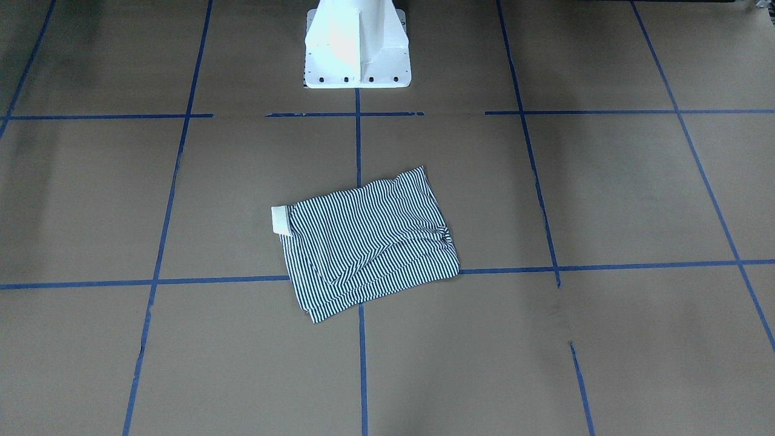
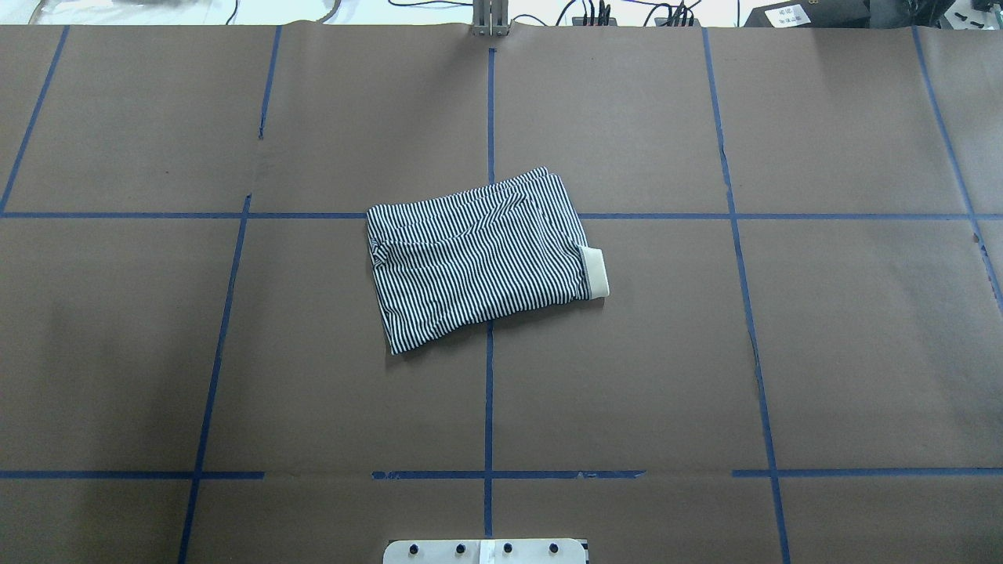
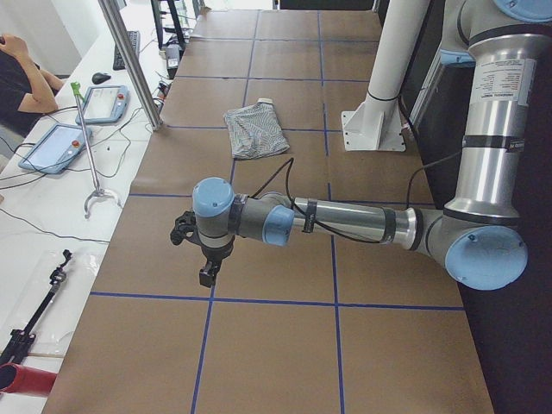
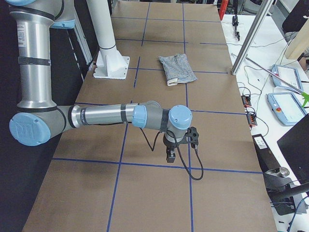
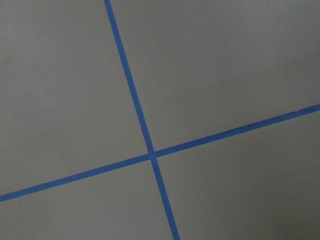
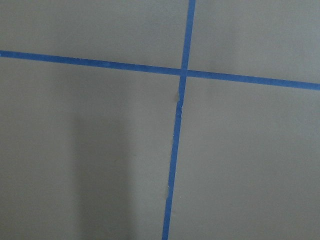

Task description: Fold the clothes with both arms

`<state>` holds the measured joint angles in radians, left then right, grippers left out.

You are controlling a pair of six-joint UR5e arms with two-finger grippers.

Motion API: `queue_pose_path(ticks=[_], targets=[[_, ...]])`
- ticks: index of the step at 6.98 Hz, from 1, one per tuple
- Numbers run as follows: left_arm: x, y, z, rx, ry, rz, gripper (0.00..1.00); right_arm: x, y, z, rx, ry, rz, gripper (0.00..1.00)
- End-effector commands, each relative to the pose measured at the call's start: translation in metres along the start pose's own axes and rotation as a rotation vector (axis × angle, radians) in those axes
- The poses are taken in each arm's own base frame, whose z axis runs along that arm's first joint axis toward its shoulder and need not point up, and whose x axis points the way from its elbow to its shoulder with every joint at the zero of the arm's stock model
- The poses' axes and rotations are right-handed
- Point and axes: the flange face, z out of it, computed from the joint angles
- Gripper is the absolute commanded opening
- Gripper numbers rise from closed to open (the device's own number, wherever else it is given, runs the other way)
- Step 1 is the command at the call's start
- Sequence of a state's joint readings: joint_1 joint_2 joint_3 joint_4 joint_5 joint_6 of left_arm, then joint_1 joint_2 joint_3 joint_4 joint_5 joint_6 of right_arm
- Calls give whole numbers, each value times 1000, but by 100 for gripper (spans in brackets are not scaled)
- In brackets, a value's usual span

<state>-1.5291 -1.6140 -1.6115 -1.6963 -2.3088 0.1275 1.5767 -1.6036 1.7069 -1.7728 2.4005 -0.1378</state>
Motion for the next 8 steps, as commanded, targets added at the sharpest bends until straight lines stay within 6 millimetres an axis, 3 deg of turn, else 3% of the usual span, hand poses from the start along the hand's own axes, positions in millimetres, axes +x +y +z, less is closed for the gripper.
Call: queue_pose_path(ticks=[1,8], targets=[[-18,15,2,-23,-1,15,100,7,0,9,12,-28,18,100],[-23,20,7,-41,4,-64,100,2,-5,4,23,-24,7,100]])
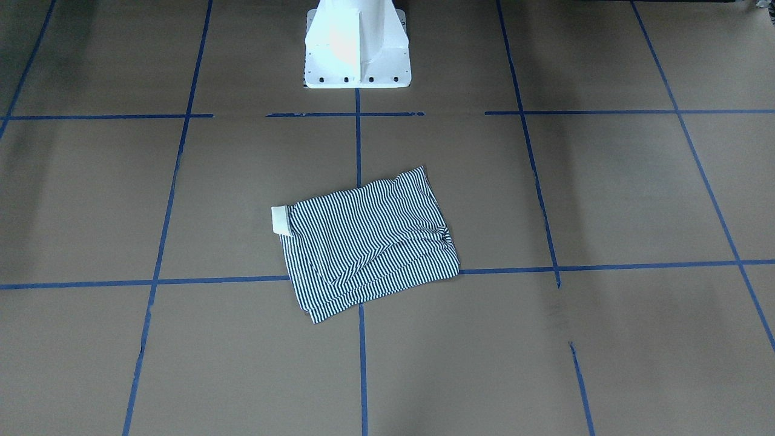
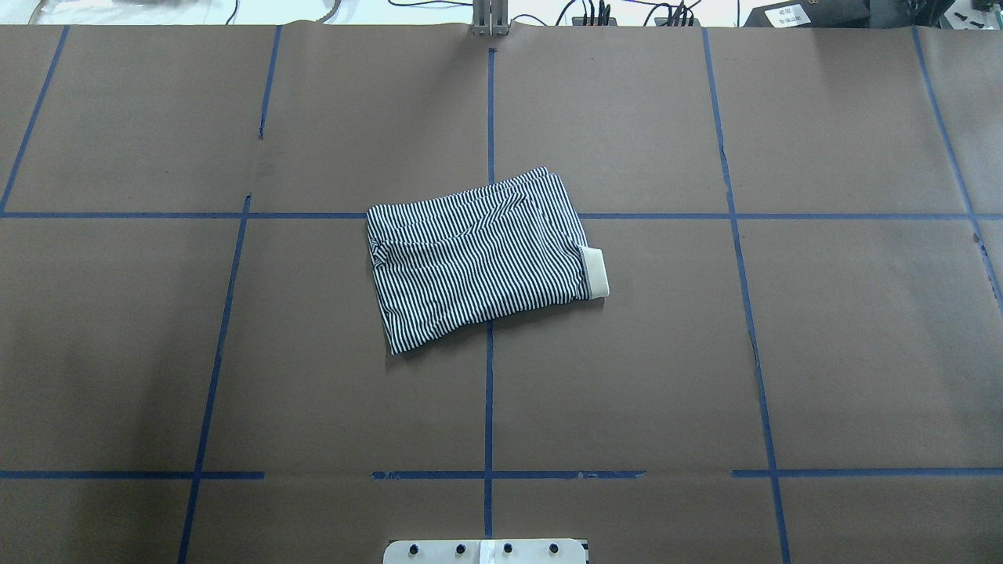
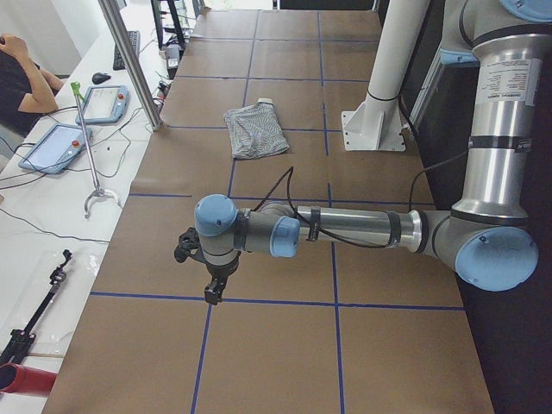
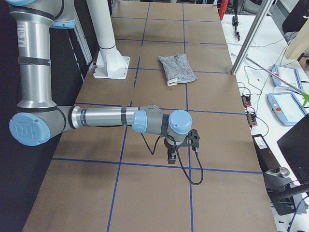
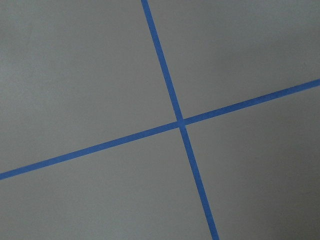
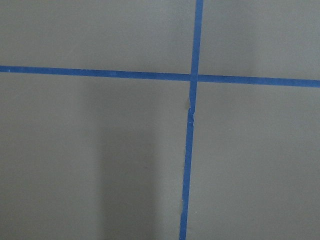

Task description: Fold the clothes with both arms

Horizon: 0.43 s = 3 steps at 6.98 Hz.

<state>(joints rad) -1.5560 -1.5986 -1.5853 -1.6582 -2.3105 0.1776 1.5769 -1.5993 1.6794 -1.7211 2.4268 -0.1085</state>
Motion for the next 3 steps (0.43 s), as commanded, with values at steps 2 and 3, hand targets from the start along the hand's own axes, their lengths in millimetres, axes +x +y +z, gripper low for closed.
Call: queue_pose_path(ticks=[2,3], targets=[[0,0,0,6,4,-250,100,-3,-3,-2,5,1,-3,100],[0,-1,1,4,4,-250,100,-3,-3,-2,5,1,-1,100]])
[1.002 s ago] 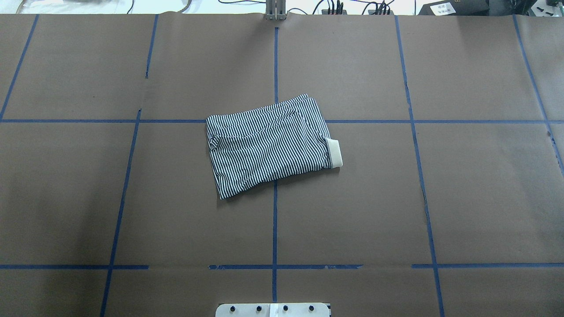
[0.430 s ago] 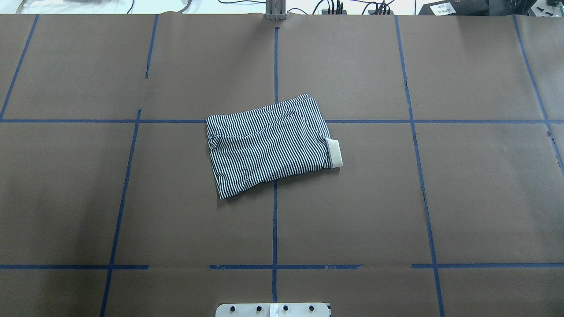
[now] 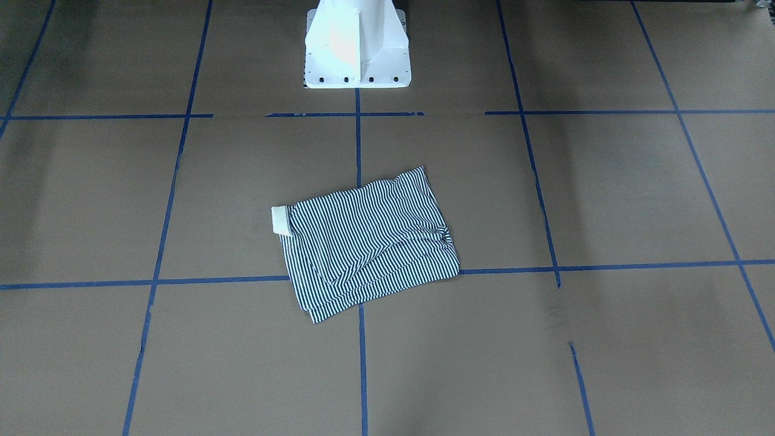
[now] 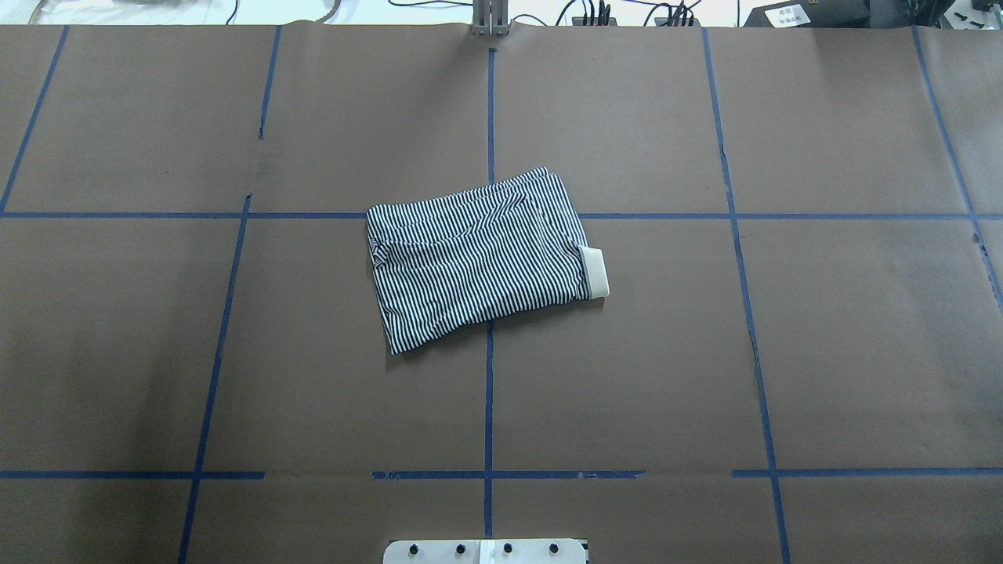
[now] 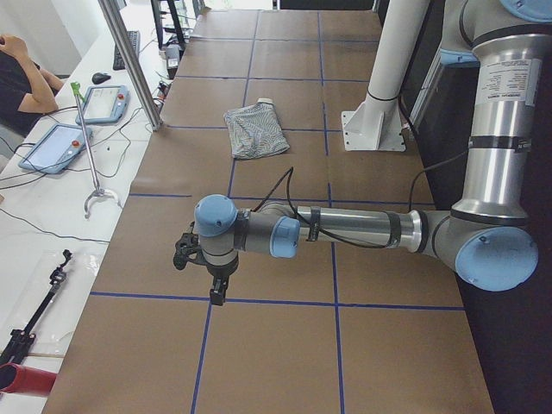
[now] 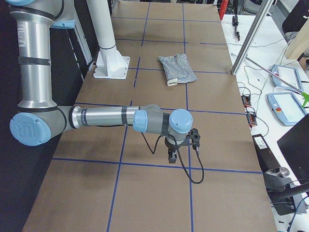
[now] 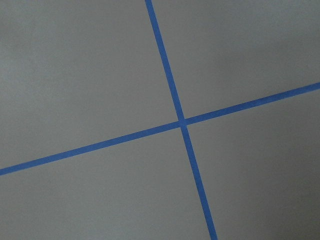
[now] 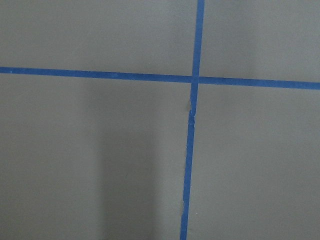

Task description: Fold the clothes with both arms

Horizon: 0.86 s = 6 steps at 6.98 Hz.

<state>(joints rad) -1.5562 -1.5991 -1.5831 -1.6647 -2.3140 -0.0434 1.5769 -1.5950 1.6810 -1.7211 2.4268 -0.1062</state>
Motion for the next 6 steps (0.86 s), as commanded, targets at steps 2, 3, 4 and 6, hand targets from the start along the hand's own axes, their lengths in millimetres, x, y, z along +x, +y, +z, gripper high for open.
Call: queue_pose_path(ticks=[2,3,4,6], targets=[[0,0,1,1,-1,-30,100,2,-3,-3,1,49,7,100],[0,0,1,1,-1,-30,100,1,-6,-4,26,58,3,100],[0,0,1,1,-1,-30,100,-1,-10,-6,68,56,75,100],[0,-1,1,1,0,-28,100,-1,-10,-5,86,52,84,100]])
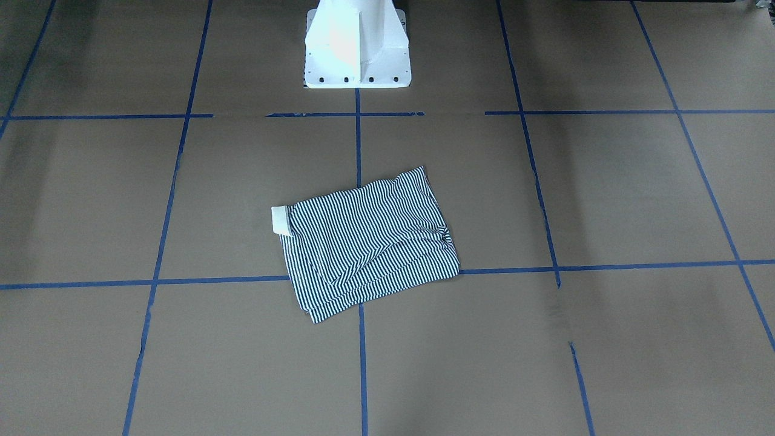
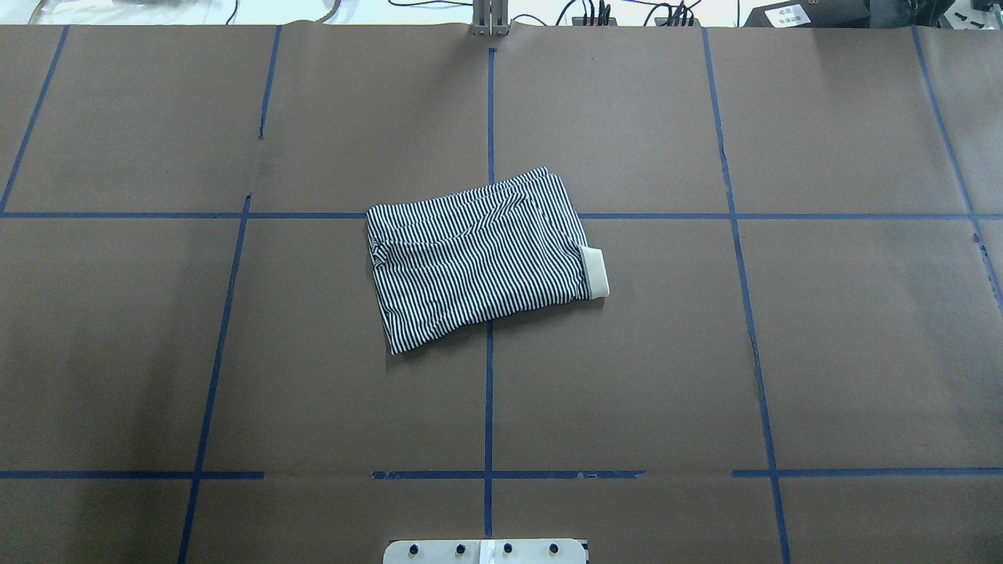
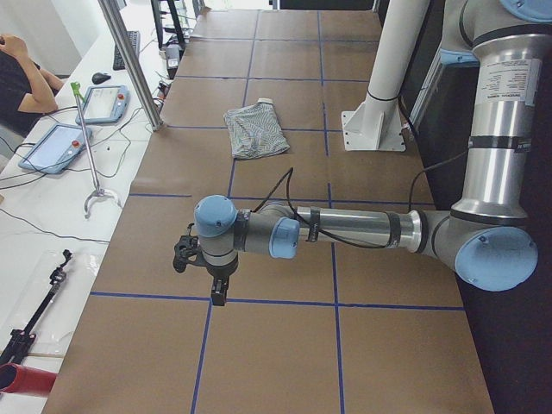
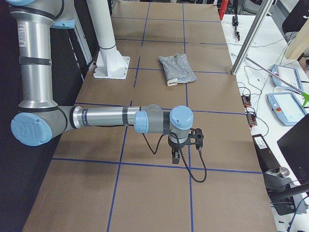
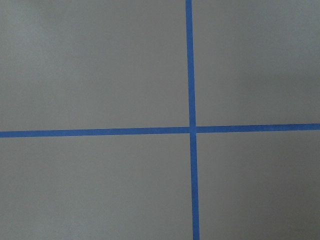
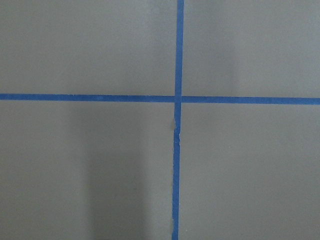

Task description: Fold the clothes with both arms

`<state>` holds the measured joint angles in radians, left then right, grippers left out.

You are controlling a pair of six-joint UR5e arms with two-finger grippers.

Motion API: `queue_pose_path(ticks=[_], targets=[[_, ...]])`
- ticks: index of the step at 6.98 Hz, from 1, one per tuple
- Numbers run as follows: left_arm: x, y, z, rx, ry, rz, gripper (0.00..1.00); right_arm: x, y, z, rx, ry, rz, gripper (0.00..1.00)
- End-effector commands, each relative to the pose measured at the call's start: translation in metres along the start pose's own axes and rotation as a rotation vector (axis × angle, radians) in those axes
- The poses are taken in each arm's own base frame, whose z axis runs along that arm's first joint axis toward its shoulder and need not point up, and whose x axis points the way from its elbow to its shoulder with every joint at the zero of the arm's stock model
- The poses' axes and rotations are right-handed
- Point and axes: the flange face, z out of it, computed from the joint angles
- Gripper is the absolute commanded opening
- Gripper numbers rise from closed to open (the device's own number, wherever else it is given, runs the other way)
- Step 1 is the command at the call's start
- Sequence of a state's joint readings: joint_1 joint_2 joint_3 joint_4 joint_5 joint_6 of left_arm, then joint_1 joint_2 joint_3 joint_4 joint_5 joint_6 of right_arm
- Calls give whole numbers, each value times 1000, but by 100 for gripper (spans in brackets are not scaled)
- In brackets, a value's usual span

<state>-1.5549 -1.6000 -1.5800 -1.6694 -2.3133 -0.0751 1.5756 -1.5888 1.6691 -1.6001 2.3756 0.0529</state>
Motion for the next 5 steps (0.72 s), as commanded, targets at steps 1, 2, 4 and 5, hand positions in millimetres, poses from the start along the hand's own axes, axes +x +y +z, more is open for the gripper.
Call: queue_pose_path(ticks=[1,2,4,5], targets=[[1,-2,-1,3,0,2,100,1,-2,1,10,-1,10,100],[1,-2,-2,5,0,3,100,1,-2,1,11,-1,6,100],[3,-5,-3,6,1,7,100,-1,-2,0,13,-3,0,100],[3,-5,-3,7,0,5,100,-1,-4,-1,14,-3,-1,100]])
